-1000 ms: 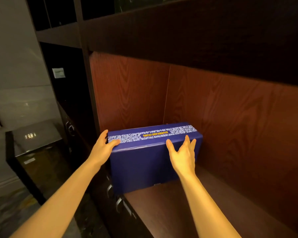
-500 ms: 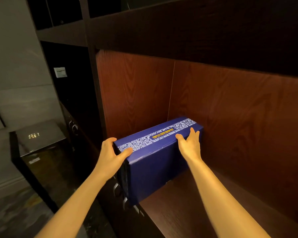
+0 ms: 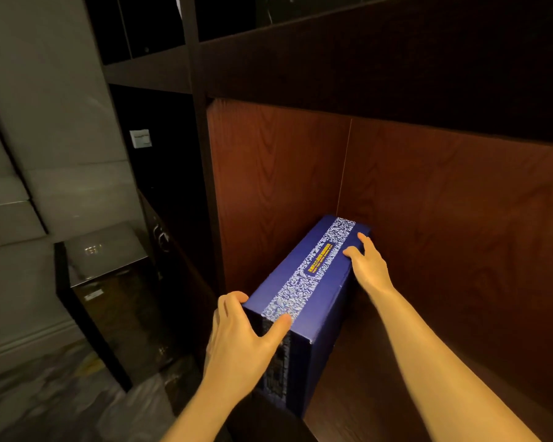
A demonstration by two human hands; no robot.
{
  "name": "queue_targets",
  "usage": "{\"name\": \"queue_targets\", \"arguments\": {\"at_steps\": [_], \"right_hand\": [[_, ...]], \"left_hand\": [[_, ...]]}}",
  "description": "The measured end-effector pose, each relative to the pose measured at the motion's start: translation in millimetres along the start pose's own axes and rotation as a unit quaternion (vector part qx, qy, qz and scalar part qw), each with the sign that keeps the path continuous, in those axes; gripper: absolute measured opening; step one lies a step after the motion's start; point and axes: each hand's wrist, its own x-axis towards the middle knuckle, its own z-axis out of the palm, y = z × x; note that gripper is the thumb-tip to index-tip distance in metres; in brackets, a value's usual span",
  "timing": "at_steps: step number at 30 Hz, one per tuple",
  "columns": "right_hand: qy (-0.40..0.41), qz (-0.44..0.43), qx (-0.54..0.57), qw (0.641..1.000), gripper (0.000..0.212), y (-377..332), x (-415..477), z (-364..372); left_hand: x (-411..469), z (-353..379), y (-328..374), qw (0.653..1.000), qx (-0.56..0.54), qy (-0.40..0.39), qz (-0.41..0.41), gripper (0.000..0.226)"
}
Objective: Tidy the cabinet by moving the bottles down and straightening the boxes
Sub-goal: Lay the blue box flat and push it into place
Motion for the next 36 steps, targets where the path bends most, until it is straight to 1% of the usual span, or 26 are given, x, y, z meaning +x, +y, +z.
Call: {"name": "queue_targets", "arguments": {"at_steps": [3, 5, 7, 8, 10, 13, 15, 17, 18, 20, 21, 23, 27, 32, 36], "right_hand": [[-0.028, 0.006, 0.016, 0.999, 0.067, 0, -1, 0], [-0.028, -0.003, 0.064, 0.998, 0.074, 1, -17, -2], [-0.013, -0.044, 0.104, 0.994, 0.077, 1, -50, -4], [-0.007, -0.073, 0.105, 0.992, 0.078, 2, -72, -4], [-0.012, -0.138, 0.085, 0.987, 0.080, 6, -115, -5], [-0.038, -0.225, 0.022, 0.973, 0.079, 13, -166, -1], [-0.042, -0.262, -0.031, 0.964, 0.080, 14, -188, 7], [-0.037, -0.288, -0.083, 0.953, 0.078, 15, -200, 17], [-0.035, -0.294, -0.104, 0.950, 0.073, 15, -203, 21], [-0.016, -0.300, -0.131, 0.945, 0.057, 17, -204, 23], [0.002, -0.304, -0.140, 0.942, 0.051, 18, -203, 22], [0.028, -0.313, -0.162, 0.935, 0.047, 20, -201, 19], [0.046, -0.324, -0.200, 0.924, 0.044, 21, -201, 17], [0.045, -0.306, -0.177, 0.934, 0.039, 24, -207, -2], [0.042, -0.285, -0.161, 0.944, 0.038, 35, -213, -32]], "left_hand": [[-4, -2, -2, 1.000, -0.002, 0.000, 0.018, 0.066], [4, -6, -5, 1.000, -0.011, -0.009, 0.021, 0.060], [19, -9, -8, 0.999, -0.022, -0.030, 0.011, 0.058], [28, -9, -10, 0.999, -0.030, -0.040, 0.006, 0.058], [52, -6, -9, 0.997, -0.056, -0.051, 0.009, 0.057], [97, 6, 0, 0.993, -0.090, -0.077, 0.029, 0.053], [126, 18, 10, 0.988, -0.095, -0.111, 0.047, 0.051], [150, 29, 18, 0.979, -0.094, -0.168, 0.069, 0.052], [159, 35, 20, 0.971, -0.095, -0.204, 0.080, 0.052], [174, 45, 21, 0.954, -0.080, -0.270, 0.104, 0.050], [179, 49, 20, 0.946, -0.058, -0.294, 0.120, 0.048], [186, 55, 14, 0.935, -0.028, -0.321, 0.151, 0.045], [187, 62, 2, 0.931, -0.055, -0.319, 0.166, 0.042], [179, 61, -1, 0.923, -0.029, -0.321, 0.208, 0.048], [156, 64, 6, 0.916, -0.023, -0.309, 0.254, 0.060]]}}
